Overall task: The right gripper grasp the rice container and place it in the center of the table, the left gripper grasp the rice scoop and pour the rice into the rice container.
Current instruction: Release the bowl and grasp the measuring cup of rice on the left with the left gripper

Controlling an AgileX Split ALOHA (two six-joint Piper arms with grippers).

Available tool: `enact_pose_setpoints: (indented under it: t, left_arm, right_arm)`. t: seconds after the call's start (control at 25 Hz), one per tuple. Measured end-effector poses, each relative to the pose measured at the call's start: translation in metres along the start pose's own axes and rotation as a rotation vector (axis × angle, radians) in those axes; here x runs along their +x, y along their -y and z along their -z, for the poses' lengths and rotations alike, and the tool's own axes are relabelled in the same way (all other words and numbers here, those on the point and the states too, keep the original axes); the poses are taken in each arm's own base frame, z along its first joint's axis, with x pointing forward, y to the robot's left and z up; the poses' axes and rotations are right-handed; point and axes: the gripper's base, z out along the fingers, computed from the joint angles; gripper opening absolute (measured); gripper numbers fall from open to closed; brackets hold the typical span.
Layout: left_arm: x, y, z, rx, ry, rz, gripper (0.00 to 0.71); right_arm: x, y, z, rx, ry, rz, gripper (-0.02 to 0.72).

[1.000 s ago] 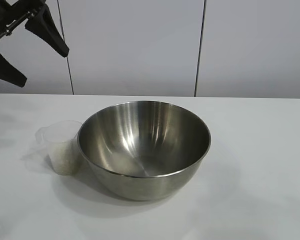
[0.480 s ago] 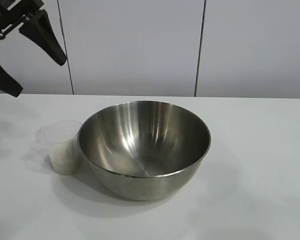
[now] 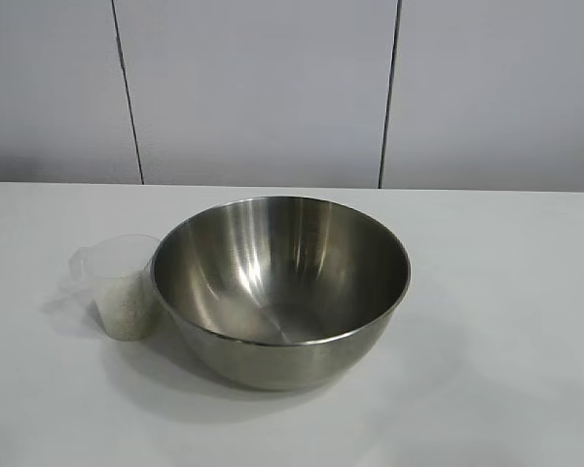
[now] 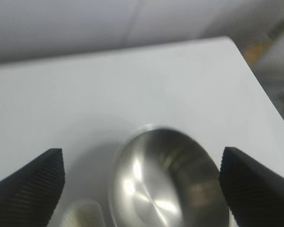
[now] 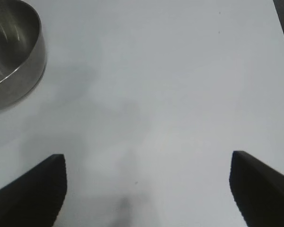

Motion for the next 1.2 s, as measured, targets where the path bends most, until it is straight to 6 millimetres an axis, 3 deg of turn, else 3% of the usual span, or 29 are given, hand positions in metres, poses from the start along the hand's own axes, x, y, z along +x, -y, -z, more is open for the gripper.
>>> enact_pose_setpoints:
  t: [0.08, 0.24, 0.56, 0.68, 0.8, 1.0, 1.2]
  left_arm:
    - [0.011, 0.013, 0.008, -0.071, 0.121, -0.089, 0.632]
    - [0.067, 0.018, -0.007, -0.201, 0.209, -0.163, 0.632]
    - [0.173, -0.009, -0.007, -0.459, 0.296, -0.181, 0.632]
    - [0.211, -0.014, -0.005, -0.477, 0.349, -0.19, 0.632]
    - [0.232, -0.012, -0.012, -0.422, 0.353, -0.197, 0.632]
    - [0.268, -0.012, -0.039, -0.338, 0.17, -0.248, 0.631]
    - [0.298, -0.017, -0.053, -0.33, 0.022, -0.255, 0.599]
  right_arm:
    - [0.0, 0.0, 0.0, 0.0, 0.0, 0.0, 0.639]
    - [0.0, 0.0, 0.0, 0.0, 0.0, 0.0, 0.639]
    - [0.0, 0.0, 0.0, 0.0, 0.0, 0.0, 0.639]
    - [0.0, 0.0, 0.0, 0.0, 0.0, 0.0, 0.639]
    - [0.0, 0.0, 0.0, 0.0, 0.0, 0.0, 0.639]
    - [0.0, 0.0, 0.0, 0.0, 0.0, 0.0, 0.639]
    - [0.0, 0.0, 0.0, 0.0, 0.0, 0.0, 0.639]
